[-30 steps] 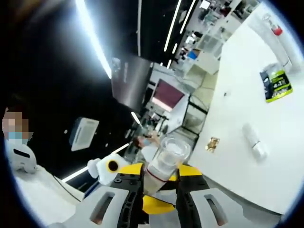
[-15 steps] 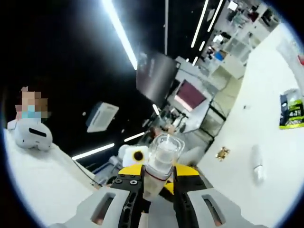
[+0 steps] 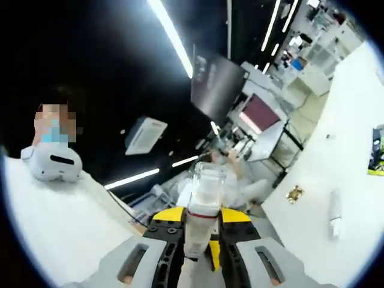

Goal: Arrange the skincare products in the storage area until every visible bottle or jar stands upright without overlapping.

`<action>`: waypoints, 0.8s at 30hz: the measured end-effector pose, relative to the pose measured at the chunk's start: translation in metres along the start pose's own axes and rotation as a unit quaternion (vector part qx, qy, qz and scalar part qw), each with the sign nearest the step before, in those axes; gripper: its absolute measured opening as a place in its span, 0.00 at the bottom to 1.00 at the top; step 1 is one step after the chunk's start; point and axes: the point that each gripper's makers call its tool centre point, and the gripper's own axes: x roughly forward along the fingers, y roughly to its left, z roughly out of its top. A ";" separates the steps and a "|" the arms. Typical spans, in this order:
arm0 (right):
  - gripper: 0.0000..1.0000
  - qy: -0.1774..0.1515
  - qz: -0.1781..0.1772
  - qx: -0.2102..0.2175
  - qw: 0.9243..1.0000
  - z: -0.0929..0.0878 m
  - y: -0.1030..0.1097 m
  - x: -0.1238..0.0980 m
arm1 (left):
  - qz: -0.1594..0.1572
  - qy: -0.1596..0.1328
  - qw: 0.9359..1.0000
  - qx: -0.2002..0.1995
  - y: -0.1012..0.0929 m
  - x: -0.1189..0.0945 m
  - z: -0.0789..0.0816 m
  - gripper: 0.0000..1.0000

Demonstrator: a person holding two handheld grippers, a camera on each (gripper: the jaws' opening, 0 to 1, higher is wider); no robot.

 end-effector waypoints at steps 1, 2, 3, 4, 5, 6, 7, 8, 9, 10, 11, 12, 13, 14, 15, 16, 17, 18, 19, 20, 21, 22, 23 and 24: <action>0.19 -0.003 0.006 0.003 1.000 -0.001 0.003 0.001 | 0.000 0.003 1.000 0.006 -0.002 -0.001 -0.002 0.18; 0.19 -0.007 0.012 0.006 1.000 -0.002 0.005 0.002 | 0.000 0.005 1.000 0.013 -0.004 -0.001 -0.003 0.18; 0.19 -0.009 0.007 0.006 1.000 -0.002 0.005 0.002 | 0.011 0.004 1.000 0.022 -0.002 -0.002 -0.004 0.18; 0.19 -0.010 0.002 0.005 1.000 -0.002 0.005 0.003 | 0.022 0.003 0.999 0.031 0.001 -0.004 -0.004 0.18; 0.20 -0.012 -0.003 0.005 1.000 -0.003 0.005 0.003 | 0.033 0.001 0.999 0.040 0.004 -0.005 -0.004 0.18; 0.21 -0.012 -0.012 0.005 1.000 -0.004 0.002 0.003 | 0.042 0.003 0.998 0.045 0.006 -0.004 -0.006 0.18; 0.21 -0.013 -0.021 0.006 1.000 -0.005 0.000 0.003 | 0.052 0.005 0.997 0.050 0.009 -0.003 -0.008 0.18; 0.22 -0.013 -0.030 0.006 0.999 -0.006 -0.002 0.003 | 0.062 0.007 0.996 0.055 0.011 -0.003 -0.009 0.18; 0.23 -0.015 -0.047 0.014 0.999 -0.008 -0.006 0.001 | 0.077 0.010 0.995 0.063 0.015 -0.002 -0.010 0.18; 0.23 -0.016 -0.063 0.022 0.998 -0.009 -0.010 0.000 | 0.091 0.013 0.993 0.071 0.019 -0.001 -0.012 0.18; 0.24 -0.018 -0.079 0.029 0.996 -0.011 -0.014 -0.001 | 0.106 0.016 0.991 0.079 0.023 -0.001 -0.013 0.18; 0.24 -0.017 -0.096 0.034 0.995 -0.013 -0.018 -0.003 | 0.127 0.023 0.987 0.093 0.029 -0.001 -0.015 0.18; 0.24 -0.015 -0.113 0.039 0.993 -0.016 -0.022 -0.004 | 0.148 0.030 0.983 0.107 0.034 -0.001 -0.016 0.18; 0.25 -0.014 -0.131 0.043 0.990 -0.018 -0.026 -0.005 | 0.169 0.037 0.977 0.122 0.040 -0.002 -0.017 0.18; 0.25 -0.019 -0.144 0.053 0.988 -0.019 -0.029 -0.006 | 0.184 0.041 0.973 0.132 0.043 -0.002 -0.017 0.18; 0.25 -0.024 -0.157 0.062 0.985 -0.020 -0.032 -0.007 | 0.200 0.046 0.968 0.142 0.047 -0.003 -0.017 0.18; 0.25 -0.029 -0.170 0.071 0.983 -0.020 -0.035 -0.008 | 0.215 0.050 0.963 0.152 0.051 -0.003 -0.017 0.18; 0.25 -0.027 -0.182 0.072 0.980 -0.022 -0.038 -0.009 | 0.230 0.060 0.957 0.164 0.055 -0.004 -0.017 0.18; 0.24 -0.026 -0.195 0.073 0.978 -0.024 -0.041 -0.010 | 0.244 0.069 0.951 0.176 0.059 -0.005 -0.018 0.18; 0.24 -0.025 -0.207 0.074 0.975 -0.025 -0.044 -0.010 | 0.258 0.078 0.944 0.188 0.063 -0.006 -0.018 0.18; 0.24 -0.027 -0.213 0.072 0.974 -0.025 -0.046 -0.010 | 0.270 0.087 0.937 0.205 0.066 -0.007 -0.017 0.18; 0.24 -0.028 -0.219 0.069 0.973 -0.025 -0.047 -0.009 | 0.281 0.095 0.929 0.221 0.069 -0.008 -0.016 0.18; 0.24 -0.030 -0.225 0.066 0.972 -0.025 -0.049 -0.009 | 0.292 0.104 0.920 0.237 0.072 -0.009 -0.014 0.18; 0.24 -0.030 -0.227 0.070 0.971 -0.025 -0.051 -0.008 | 0.305 0.113 0.910 0.258 0.074 -0.011 -0.013 0.18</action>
